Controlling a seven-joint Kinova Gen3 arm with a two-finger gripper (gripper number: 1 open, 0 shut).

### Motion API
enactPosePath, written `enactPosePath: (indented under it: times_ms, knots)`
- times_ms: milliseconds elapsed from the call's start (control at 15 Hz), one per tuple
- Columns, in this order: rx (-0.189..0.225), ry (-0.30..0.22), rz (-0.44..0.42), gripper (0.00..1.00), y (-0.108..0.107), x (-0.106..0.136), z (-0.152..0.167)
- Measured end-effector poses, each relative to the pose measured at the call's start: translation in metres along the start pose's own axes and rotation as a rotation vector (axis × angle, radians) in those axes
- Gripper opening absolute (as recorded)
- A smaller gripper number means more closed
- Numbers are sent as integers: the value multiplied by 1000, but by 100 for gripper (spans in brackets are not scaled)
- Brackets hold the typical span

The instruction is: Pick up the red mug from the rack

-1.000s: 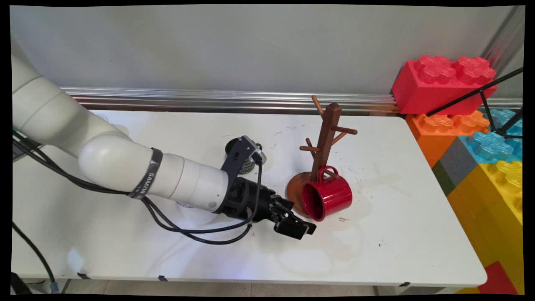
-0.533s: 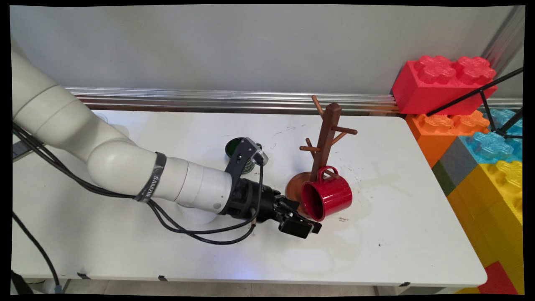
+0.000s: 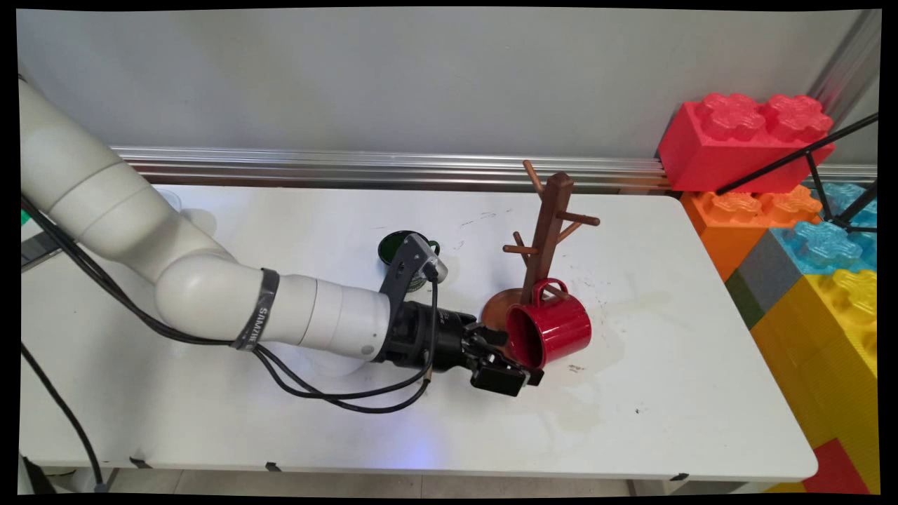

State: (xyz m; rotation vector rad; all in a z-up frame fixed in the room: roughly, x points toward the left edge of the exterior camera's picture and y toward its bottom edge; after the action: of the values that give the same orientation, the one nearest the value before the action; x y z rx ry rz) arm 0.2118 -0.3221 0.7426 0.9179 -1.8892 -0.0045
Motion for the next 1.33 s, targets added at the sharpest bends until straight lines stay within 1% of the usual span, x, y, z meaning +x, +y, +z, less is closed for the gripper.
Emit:
enactPosePath:
  times_ms: [267,533,867,1333]
  knots:
    - [6,35,27,100,-6,-7,5]
    - [-1,56,52,100,-9,-14,9]
    - [-6,72,75,100,-10,-23,11]
    - [-1,89,91,100,-6,-25,15]
